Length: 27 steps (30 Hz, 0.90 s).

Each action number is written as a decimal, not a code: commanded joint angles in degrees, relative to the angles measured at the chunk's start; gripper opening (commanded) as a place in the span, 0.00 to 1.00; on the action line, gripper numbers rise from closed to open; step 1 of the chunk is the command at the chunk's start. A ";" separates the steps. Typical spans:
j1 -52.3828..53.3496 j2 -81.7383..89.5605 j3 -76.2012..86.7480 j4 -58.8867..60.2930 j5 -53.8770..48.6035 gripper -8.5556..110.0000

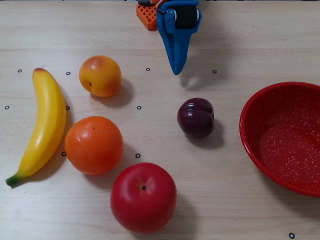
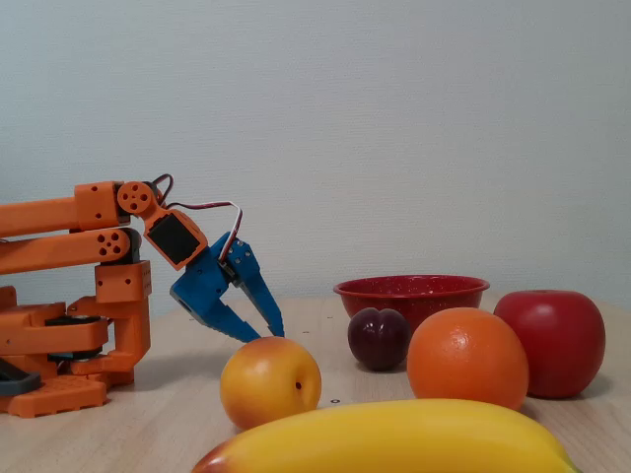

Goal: Put plum in the red bowl.

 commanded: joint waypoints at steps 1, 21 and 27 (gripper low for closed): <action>-1.67 -2.11 -7.73 -2.46 -1.49 0.07; -1.85 -21.88 -28.21 -2.64 -5.80 0.07; -1.32 -32.78 -36.39 -2.64 -7.56 0.07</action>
